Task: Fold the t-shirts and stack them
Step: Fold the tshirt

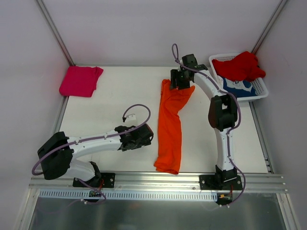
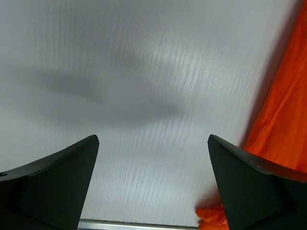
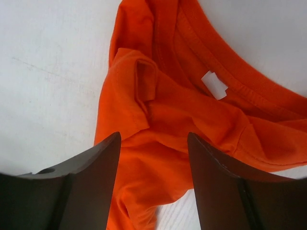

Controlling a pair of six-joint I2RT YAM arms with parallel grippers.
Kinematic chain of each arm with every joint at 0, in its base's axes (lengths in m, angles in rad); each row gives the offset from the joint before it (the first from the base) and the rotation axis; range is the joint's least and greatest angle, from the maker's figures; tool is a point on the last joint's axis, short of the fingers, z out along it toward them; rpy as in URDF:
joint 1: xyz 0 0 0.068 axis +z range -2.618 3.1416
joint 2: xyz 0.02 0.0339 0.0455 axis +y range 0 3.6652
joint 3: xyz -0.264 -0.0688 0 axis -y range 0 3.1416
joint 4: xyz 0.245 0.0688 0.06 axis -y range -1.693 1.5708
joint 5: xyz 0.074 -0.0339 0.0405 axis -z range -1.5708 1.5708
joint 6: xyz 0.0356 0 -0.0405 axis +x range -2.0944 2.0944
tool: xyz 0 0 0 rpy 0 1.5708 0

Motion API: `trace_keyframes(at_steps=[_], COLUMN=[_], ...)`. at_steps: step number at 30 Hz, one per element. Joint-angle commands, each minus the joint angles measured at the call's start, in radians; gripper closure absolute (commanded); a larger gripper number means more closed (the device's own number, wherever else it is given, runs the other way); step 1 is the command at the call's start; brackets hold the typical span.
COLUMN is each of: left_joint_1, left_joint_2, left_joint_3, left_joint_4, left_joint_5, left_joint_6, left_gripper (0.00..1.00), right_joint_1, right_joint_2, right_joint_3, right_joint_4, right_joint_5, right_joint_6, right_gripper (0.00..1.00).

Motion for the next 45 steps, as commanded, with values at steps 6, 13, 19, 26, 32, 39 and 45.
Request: trace_keyframes(at_steps=[6, 13, 19, 26, 32, 39, 45], left_joint_1=[0.028, 0.054, 0.062, 0.066, 0.077, 0.080, 0.083], left_joint_2=[0.120, 0.129, 0.138, 0.134, 0.158, 0.165, 0.174], left_joint_3=[0.136, 0.139, 0.147, 0.151, 0.160, 0.163, 0.170], left_joint_4=[0.003, 0.024, 0.038, 0.046, 0.052, 0.055, 0.055], left_joint_5=[-0.030, -0.012, 0.006, 0.008, 0.022, 0.022, 0.025], left_joint_6=[0.163, 0.197, 0.214, 0.221, 0.233, 0.235, 0.235], left_gripper=[0.01, 0.01, 0.01, 0.01, 0.01, 0.01, 0.01], right_joint_1=[-0.009, 0.000, -0.003, -0.014, -0.014, -0.018, -0.008], right_joint_2=[0.025, -0.050, -0.073, 0.066, 0.200, 0.247, 0.266], right_joint_3=[0.028, -0.167, -0.231, -0.025, 0.198, 0.243, 0.223], right_joint_4=[-0.005, 0.079, 0.116, 0.050, -0.031, 0.030, 0.122], right_joint_5=[-0.015, -0.041, -0.083, -0.075, -0.083, -0.176, -0.331], right_joint_6=[0.011, 0.074, 0.087, 0.045, 0.005, 0.011, 0.020], right_gripper=[0.38, 0.39, 0.39, 0.39, 0.38, 0.37, 0.37])
